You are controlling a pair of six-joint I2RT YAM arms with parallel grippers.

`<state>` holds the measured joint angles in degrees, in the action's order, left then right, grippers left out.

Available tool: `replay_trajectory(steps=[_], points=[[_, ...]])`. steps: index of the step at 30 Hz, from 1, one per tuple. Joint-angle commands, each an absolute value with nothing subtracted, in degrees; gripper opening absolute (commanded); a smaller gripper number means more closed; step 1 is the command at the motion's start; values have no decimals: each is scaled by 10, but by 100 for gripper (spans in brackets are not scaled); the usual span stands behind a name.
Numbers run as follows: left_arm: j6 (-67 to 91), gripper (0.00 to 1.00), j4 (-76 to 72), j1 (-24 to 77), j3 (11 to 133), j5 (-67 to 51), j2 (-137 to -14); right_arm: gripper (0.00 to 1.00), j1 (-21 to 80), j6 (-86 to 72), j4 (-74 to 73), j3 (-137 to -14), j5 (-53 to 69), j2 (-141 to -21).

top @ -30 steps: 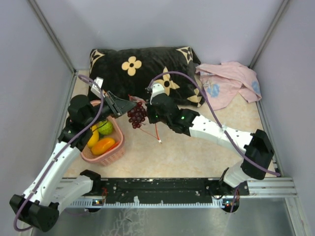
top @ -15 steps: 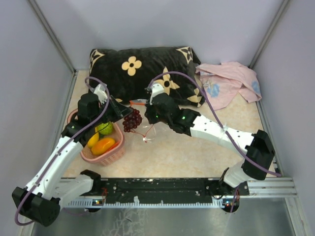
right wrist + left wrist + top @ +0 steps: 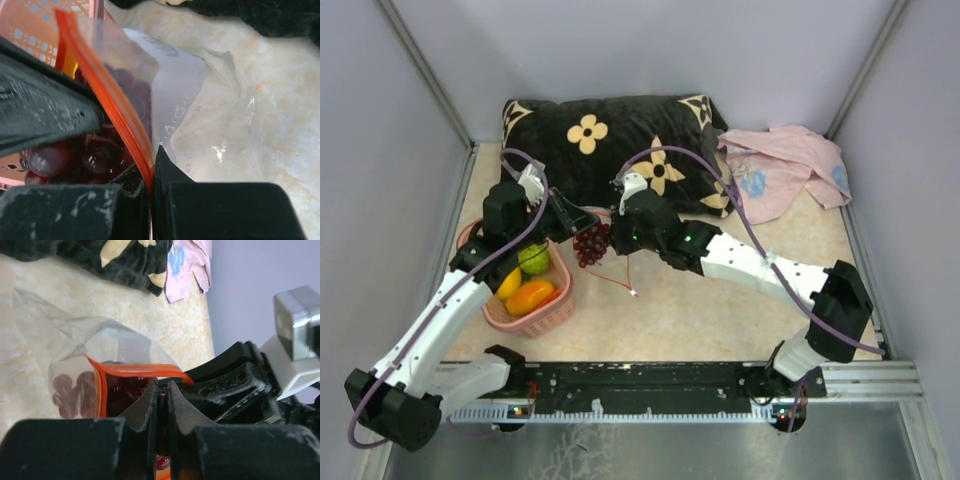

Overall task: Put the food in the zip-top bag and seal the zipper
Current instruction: Place the fake fruit in the zipper food storage bag.

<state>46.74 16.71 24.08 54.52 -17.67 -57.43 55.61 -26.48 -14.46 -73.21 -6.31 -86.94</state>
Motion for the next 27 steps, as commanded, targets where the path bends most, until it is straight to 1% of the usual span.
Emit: replay_trajectory(steps=[1,5,8,12,16,20,27], points=[[455,9,181,243,599,-128,-589,0,553,-288,-106,-763,-26,-871],[438,12,220,244,601,-106,-613,0,553,-289,-111,-763,-26,-865],[440,20,218,249,578,-86,-613,0,554,-288,-113,-765,-24,-861],[427,27,218,260,572,-57,-614,0,553,-292,-103,-760,-29,-859],[421,38,218,272,577,-61,-621,0,553,-296,-99,-762,-36,-859],[407,49,241,274,610,-65,-614,0,553,-299,-101,-753,-62,-852],[351,59,368,274,687,-33,-582,0,546,-307,-110,-733,-100,-836]])
